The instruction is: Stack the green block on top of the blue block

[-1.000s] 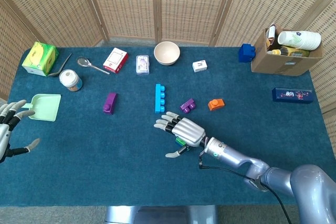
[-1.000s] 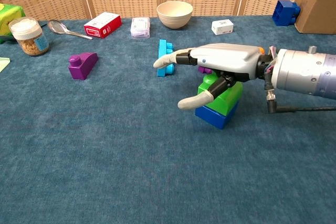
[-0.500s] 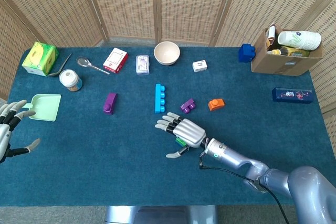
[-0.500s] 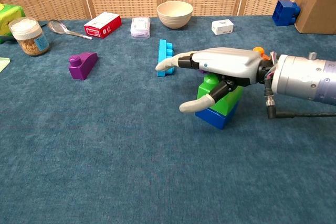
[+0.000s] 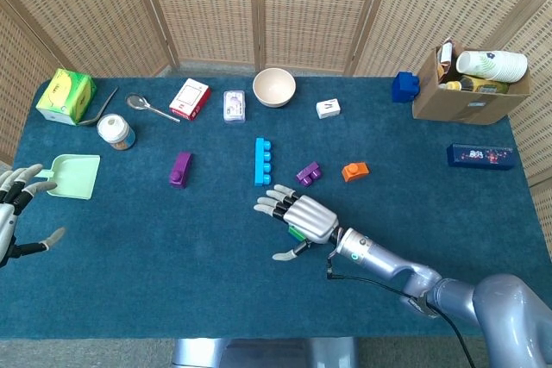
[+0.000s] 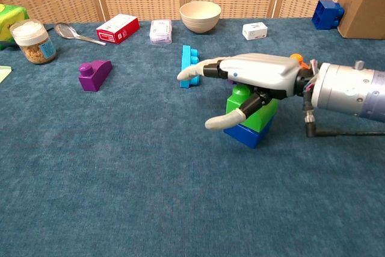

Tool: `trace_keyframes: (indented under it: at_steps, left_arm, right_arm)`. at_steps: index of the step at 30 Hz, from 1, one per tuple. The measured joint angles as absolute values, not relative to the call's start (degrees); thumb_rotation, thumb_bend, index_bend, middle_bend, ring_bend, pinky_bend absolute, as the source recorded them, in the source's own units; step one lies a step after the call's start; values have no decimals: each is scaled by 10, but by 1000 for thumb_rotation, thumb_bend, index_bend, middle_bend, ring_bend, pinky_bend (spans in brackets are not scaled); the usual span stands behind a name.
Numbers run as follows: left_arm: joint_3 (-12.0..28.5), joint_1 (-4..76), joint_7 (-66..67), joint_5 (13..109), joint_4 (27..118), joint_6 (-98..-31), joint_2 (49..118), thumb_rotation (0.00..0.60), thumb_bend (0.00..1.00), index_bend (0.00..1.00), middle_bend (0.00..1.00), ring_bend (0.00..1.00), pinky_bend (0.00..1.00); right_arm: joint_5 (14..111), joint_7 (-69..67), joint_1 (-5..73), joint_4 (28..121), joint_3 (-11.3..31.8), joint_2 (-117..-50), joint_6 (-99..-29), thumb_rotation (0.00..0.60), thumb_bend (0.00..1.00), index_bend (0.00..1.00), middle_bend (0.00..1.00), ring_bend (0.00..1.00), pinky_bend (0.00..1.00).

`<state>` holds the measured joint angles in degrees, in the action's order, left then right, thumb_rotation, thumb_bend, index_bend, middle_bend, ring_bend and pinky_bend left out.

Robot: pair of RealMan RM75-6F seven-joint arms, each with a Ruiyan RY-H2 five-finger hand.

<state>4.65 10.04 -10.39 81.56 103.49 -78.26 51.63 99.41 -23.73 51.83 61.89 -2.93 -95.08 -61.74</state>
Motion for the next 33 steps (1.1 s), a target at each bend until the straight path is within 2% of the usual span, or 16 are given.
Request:
trace_keyframes:
  at_steps: [18, 33]
  left_arm:
    - [47, 105, -113, 818, 1026, -776, 520, 545, 305, 230, 91, 0, 0]
    - [46, 103, -113, 815, 1026, -775, 520, 547, 306, 229, 91, 0, 0]
  right_arm:
    - [989, -173, 494, 662, -28, -939, -634, 137, 192, 63, 104, 0, 0]
    - [995, -137, 484, 621, -29, -967, -639, 140, 188, 56, 104, 0, 0]
